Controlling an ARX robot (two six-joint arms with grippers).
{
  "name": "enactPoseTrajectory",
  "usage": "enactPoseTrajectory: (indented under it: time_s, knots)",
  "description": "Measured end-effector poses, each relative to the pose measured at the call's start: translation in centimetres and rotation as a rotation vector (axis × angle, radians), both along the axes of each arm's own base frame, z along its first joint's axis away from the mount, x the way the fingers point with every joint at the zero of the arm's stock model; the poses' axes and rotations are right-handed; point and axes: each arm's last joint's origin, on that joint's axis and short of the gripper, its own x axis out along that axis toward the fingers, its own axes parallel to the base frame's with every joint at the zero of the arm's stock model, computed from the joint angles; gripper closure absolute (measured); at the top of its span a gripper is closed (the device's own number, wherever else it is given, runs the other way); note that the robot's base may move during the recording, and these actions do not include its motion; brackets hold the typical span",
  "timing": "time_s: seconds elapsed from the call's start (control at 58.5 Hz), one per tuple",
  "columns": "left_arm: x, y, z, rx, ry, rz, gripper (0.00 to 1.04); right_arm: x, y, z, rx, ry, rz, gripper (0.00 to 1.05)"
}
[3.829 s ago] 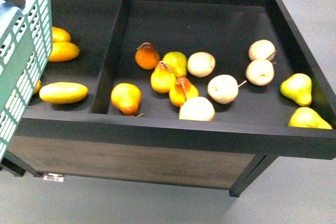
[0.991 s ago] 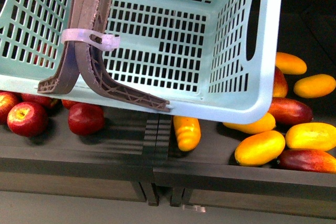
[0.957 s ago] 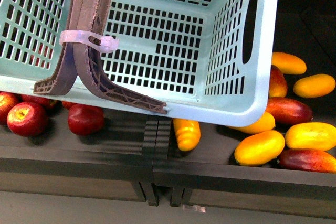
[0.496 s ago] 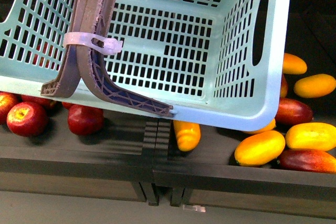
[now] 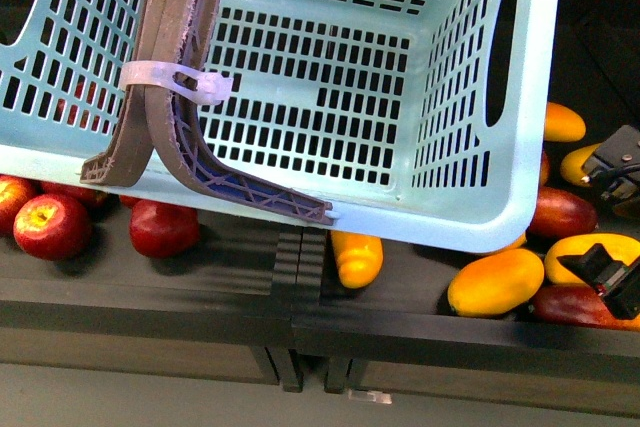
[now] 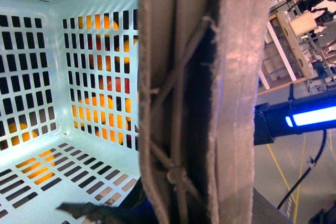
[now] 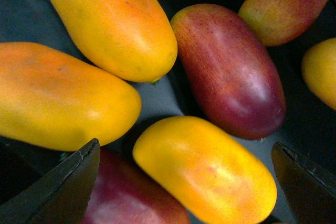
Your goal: Pick mango and avocado into basket
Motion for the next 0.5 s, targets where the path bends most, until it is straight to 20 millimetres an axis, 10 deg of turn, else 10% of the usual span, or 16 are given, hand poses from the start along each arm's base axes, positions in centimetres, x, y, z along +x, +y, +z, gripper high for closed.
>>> enactPoseTrajectory:
  time_s: [0.496]
  knots:
    - [0.0, 0.0, 0.0, 0.000, 0.000, 0.001, 0.90, 5.8, -0.2, -2.4, -0.121, -0.077, 0.133, 0.09]
